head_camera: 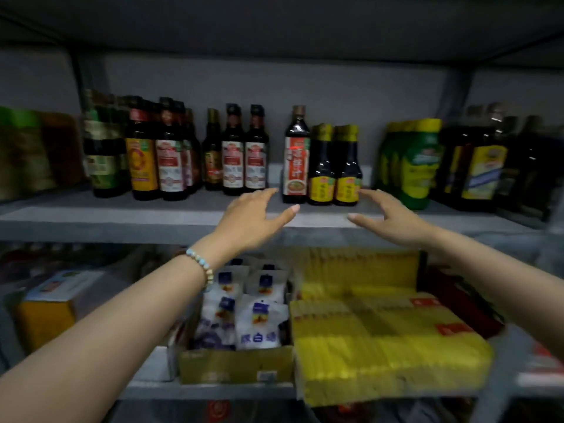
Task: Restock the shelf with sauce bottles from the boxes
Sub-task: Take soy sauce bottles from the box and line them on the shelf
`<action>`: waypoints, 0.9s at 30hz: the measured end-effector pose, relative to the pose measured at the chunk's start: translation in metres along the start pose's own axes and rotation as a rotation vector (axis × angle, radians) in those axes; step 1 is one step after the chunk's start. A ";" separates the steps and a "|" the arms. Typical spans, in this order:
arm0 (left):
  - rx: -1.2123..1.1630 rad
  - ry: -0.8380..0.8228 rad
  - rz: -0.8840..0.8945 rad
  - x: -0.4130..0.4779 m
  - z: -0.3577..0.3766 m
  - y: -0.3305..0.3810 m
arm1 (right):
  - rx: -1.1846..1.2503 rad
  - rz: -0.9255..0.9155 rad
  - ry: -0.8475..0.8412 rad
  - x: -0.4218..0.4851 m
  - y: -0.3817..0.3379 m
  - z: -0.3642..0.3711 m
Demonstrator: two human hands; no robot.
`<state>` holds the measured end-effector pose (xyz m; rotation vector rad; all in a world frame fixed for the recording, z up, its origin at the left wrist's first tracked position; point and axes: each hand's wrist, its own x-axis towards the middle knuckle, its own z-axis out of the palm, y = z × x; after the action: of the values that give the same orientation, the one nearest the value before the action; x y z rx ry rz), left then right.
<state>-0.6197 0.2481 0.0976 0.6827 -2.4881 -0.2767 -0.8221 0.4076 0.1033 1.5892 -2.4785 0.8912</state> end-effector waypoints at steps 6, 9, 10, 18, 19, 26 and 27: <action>-0.054 -0.070 0.210 -0.031 0.057 0.075 | -0.058 0.180 0.001 -0.082 0.055 -0.013; -0.048 -0.095 0.268 -0.051 0.095 0.103 | -0.058 0.243 -0.015 -0.124 0.083 -0.011; -0.048 -0.098 0.282 -0.058 0.109 0.110 | -0.065 0.264 -0.022 -0.138 0.094 -0.009; -0.047 -0.319 0.232 -0.116 0.246 0.133 | -0.088 0.372 -0.167 -0.229 0.206 0.044; -0.023 -0.377 0.211 -0.124 0.267 0.134 | -0.073 0.386 -0.199 -0.239 0.222 0.054; 0.059 -0.719 -0.030 -0.179 0.418 0.128 | 0.058 0.419 -0.488 -0.293 0.344 0.151; 0.056 -0.757 -0.071 -0.188 0.439 0.126 | 0.080 0.422 -0.519 -0.300 0.359 0.166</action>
<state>-0.7770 0.4769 -0.3112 0.7948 -3.1954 -0.5814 -0.9470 0.6756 -0.2956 1.4949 -3.2660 0.6815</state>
